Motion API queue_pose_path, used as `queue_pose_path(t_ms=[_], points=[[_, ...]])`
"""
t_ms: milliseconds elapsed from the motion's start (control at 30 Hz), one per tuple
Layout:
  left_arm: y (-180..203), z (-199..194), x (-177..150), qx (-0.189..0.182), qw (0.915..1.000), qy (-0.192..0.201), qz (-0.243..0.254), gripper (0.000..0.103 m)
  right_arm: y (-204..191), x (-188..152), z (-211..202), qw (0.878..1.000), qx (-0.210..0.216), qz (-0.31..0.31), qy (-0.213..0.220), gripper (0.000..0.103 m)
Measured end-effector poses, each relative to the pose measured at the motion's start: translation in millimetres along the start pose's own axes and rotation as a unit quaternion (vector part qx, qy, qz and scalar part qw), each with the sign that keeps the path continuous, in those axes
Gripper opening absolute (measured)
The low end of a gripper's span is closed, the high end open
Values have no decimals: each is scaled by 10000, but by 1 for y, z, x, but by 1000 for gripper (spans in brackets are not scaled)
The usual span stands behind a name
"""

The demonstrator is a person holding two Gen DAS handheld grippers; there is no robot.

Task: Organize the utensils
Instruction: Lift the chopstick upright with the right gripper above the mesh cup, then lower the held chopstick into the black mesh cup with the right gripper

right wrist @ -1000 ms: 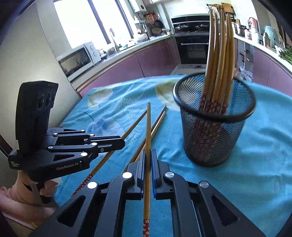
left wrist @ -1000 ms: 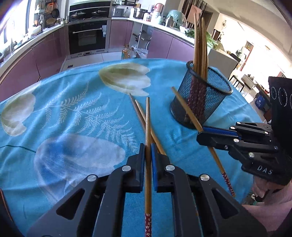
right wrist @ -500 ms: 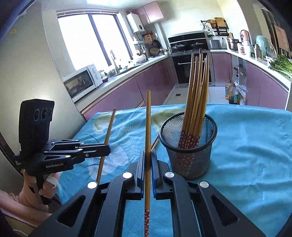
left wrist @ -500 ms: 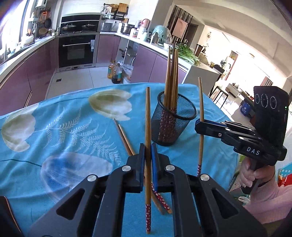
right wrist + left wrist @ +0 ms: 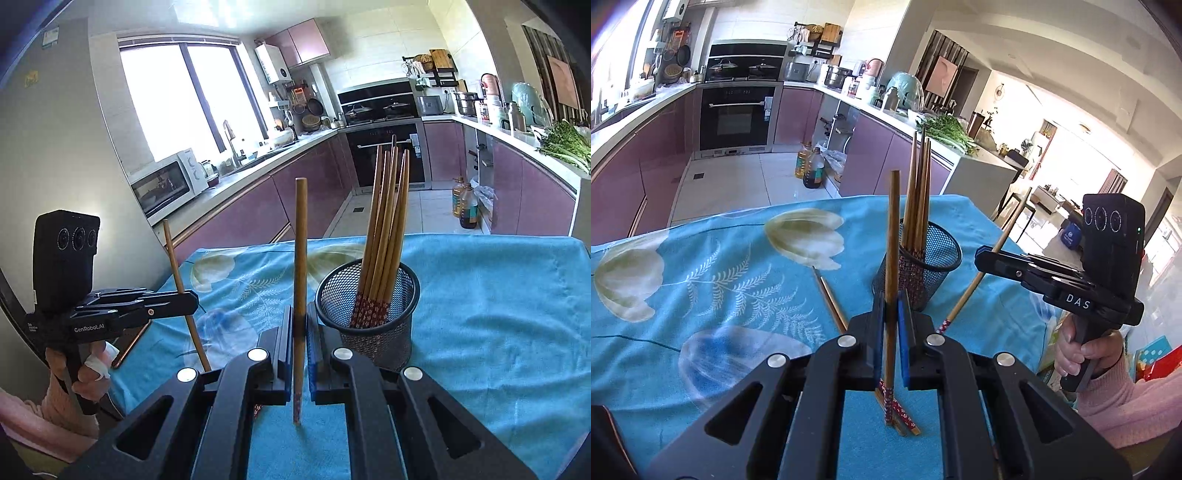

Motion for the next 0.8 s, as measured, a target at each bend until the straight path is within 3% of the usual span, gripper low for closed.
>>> queue_pose_path(t_ms=[800], points=[[19, 5, 37, -237, 9990, 364, 112, 8, -3, 26, -14, 9989, -71, -238, 389, 6]])
Point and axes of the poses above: each gripper's, at about its wrist camera, not at the fingertips, and z roughly the way its jaws point, y to its right, x to its top, the point moved 5 cm from there along z, roughly the way its jaws point, and after that the axes turned 1 degree about -z, right-handed, at the moved point
